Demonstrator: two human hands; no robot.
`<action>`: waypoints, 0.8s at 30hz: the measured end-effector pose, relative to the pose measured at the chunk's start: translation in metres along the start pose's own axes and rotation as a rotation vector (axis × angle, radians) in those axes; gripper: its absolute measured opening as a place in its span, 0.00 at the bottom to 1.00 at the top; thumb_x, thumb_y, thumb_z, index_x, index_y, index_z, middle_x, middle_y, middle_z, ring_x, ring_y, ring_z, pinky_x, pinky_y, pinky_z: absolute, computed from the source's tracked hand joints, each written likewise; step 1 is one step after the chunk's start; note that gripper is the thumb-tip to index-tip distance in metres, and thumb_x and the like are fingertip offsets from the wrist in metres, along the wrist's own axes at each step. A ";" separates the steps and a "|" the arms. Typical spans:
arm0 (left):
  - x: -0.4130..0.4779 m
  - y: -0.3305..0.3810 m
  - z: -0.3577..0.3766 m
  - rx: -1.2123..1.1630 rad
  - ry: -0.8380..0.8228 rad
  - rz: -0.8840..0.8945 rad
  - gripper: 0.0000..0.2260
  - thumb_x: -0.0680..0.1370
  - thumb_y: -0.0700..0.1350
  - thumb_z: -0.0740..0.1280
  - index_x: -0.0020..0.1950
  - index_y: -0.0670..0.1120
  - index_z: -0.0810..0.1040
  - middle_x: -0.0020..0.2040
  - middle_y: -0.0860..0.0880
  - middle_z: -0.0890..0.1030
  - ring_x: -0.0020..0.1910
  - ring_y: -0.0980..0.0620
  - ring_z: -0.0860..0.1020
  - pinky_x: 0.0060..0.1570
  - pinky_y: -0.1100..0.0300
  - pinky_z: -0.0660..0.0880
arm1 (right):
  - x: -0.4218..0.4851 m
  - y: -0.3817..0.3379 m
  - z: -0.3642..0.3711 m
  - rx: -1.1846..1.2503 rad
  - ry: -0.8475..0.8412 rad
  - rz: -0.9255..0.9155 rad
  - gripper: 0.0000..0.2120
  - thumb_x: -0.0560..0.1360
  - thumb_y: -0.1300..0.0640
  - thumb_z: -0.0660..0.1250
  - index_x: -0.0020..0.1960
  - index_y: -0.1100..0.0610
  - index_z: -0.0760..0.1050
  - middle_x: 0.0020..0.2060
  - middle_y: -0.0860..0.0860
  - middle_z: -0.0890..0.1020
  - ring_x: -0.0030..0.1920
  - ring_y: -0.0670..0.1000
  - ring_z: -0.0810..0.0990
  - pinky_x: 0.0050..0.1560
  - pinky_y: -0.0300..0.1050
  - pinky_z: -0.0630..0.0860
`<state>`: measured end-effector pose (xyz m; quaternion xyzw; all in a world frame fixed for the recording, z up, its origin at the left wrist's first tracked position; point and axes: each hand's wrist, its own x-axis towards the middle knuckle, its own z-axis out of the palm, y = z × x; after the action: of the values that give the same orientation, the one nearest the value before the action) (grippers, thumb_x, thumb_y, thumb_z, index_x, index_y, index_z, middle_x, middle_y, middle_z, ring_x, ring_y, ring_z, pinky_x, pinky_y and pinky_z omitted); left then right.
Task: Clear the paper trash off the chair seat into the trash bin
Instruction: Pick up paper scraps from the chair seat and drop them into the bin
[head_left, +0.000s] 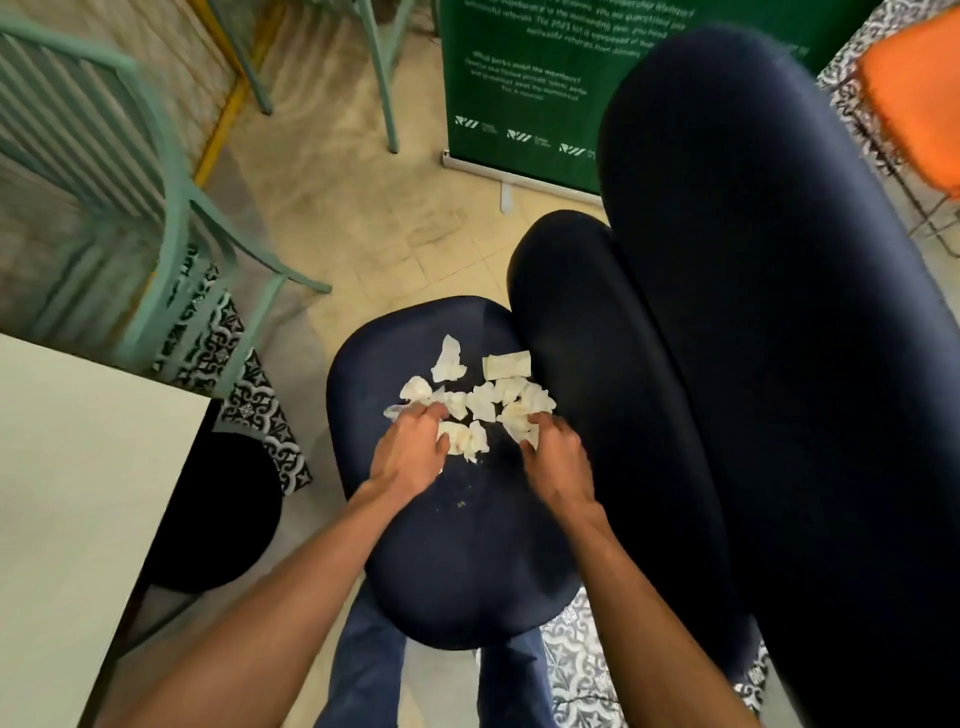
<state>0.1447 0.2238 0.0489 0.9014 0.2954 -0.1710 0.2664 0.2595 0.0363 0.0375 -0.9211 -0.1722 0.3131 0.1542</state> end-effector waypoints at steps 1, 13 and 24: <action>0.009 -0.001 0.011 0.007 -0.023 -0.029 0.16 0.79 0.45 0.69 0.66 0.50 0.75 0.63 0.48 0.79 0.59 0.44 0.80 0.49 0.45 0.82 | 0.011 0.004 0.006 -0.034 -0.018 -0.003 0.20 0.81 0.55 0.70 0.72 0.54 0.73 0.69 0.56 0.77 0.63 0.62 0.82 0.60 0.57 0.81; 0.076 -0.032 0.097 0.142 -0.241 -0.055 0.25 0.76 0.35 0.72 0.71 0.47 0.74 0.66 0.43 0.75 0.64 0.40 0.77 0.59 0.48 0.79 | 0.097 0.041 0.094 -0.103 -0.081 0.005 0.24 0.82 0.60 0.65 0.75 0.46 0.65 0.74 0.56 0.65 0.62 0.63 0.78 0.55 0.57 0.79; 0.049 -0.030 0.077 -0.012 -0.158 -0.052 0.19 0.75 0.35 0.72 0.65 0.46 0.79 0.59 0.43 0.81 0.57 0.42 0.80 0.54 0.50 0.81 | 0.055 0.059 0.100 0.038 0.061 0.083 0.04 0.81 0.57 0.68 0.49 0.50 0.76 0.55 0.44 0.77 0.44 0.55 0.80 0.46 0.46 0.77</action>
<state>0.1519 0.2206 -0.0468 0.8755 0.2979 -0.2468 0.2895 0.2509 0.0242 -0.0900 -0.9335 -0.1230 0.2944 0.1639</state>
